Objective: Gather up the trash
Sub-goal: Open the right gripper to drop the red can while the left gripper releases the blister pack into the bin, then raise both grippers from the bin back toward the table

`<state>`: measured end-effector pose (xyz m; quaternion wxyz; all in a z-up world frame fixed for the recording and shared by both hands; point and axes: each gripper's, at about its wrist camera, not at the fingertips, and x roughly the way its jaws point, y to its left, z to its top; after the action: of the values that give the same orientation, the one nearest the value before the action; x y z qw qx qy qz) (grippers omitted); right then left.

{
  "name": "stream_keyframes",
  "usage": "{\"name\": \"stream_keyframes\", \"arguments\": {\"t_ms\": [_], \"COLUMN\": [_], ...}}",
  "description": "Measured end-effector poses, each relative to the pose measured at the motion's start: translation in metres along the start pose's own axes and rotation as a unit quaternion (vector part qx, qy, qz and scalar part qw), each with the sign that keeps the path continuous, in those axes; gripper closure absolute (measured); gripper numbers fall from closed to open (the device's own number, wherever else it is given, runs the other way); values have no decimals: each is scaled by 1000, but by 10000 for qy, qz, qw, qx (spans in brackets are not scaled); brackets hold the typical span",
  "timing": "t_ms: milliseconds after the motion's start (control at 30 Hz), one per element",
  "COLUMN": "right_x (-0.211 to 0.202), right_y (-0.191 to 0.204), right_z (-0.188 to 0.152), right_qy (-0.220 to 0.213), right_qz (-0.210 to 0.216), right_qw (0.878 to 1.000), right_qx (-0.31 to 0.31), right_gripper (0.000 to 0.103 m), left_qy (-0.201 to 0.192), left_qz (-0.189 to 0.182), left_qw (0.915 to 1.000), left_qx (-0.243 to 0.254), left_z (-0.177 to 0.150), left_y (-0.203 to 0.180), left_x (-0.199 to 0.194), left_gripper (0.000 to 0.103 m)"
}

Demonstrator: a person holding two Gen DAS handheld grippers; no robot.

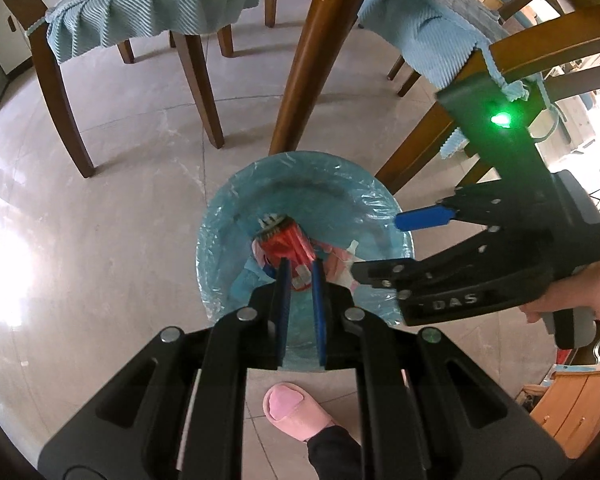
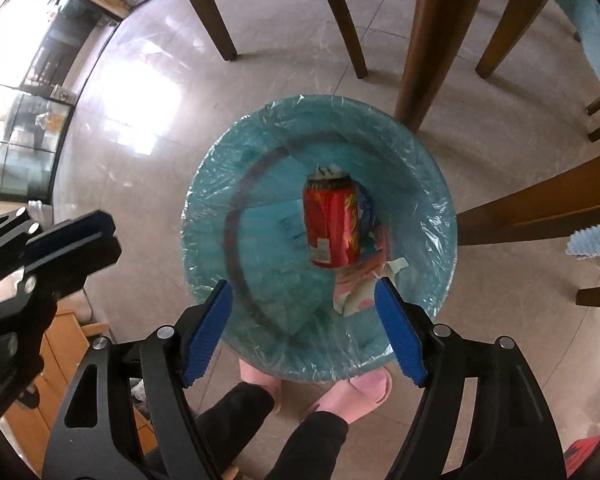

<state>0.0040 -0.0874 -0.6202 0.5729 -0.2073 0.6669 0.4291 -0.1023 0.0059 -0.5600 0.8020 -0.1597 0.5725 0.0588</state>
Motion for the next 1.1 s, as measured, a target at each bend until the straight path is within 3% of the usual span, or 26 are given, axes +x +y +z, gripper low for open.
{"name": "stream_keyframes", "arguments": {"t_ms": [433,533,833,933,1033,1100], "right_x": [-68,-85,-161,-182,-201,-212], "right_y": [14,15,53,67,77,80], "right_z": [-12,-13,-23,-25,-24,-24], "right_qy": [-248,-215,-418,-492,-611,-664], "right_qz": [32,202,388,396,358,330], "right_qw": [9995,9995,9971,9964,9958,9957], "right_qx": [-212,-137,-498,-558,-577,-550], "right_gripper": [29,29,26,26,24,20], "left_qy": [-78,-74,-350,-432,-511,-548], "left_qz": [33,11,112,132,244,266], "left_qw": [10000,10000,9993,9990,9983,9981], "left_qx": [-31,-59,18,-3,-103,-125], "left_z": [9,13,25,27,30,32], "left_y": [-2,-3,-10,-9,-5,-4], "left_x": [-47,-64,-137,-157,-178,-188], "left_gripper": [90,89,61,60,37,36]}}
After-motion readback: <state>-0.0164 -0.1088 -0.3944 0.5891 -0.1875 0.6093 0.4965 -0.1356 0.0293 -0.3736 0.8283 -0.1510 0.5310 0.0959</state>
